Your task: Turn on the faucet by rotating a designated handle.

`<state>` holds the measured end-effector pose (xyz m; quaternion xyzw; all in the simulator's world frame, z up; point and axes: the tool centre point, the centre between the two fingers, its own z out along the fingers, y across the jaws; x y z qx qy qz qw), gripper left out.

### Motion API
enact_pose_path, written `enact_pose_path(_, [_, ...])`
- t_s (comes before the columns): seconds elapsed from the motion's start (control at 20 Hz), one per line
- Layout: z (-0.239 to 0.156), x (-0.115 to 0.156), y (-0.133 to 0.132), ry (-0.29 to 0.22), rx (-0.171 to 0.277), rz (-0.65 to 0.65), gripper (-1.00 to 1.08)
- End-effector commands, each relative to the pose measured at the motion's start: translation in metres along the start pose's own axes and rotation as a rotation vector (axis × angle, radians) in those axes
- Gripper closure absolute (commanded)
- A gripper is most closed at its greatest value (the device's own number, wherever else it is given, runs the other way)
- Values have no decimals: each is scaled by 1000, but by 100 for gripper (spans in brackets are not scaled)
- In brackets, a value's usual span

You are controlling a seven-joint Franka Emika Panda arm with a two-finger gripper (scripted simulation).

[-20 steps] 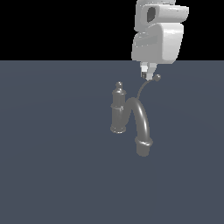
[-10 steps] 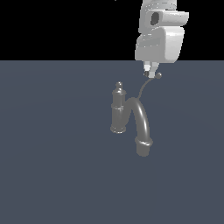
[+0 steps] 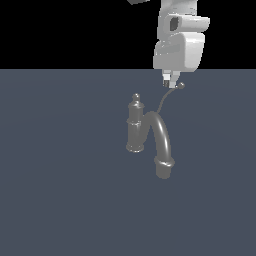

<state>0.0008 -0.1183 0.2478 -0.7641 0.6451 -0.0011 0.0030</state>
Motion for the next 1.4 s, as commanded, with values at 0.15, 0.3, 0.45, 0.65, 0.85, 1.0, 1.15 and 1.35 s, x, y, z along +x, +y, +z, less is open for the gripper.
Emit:
enact_pose_path(0.15, [5,4,-16,-2,-5,7,108])
enact_pose_path(0.3, [5,7,-24,-2,-5,11,108])
enact_pose_path(0.45, [5,9,-32,-1,-6,16,108])
enact_pose_path(0.65, [6,13,-43,0,-6,21,108])
enact_pose_path(0.85, [6,16,-54,1,-6,27,108])
enact_pose_path(1.0, [6,19,-61,1,-6,31,108])
enact_pose_path(1.15, [6,22,-69,2,-6,35,108])
enact_pose_path(1.35, [6,24,-76,2,-6,39,108])
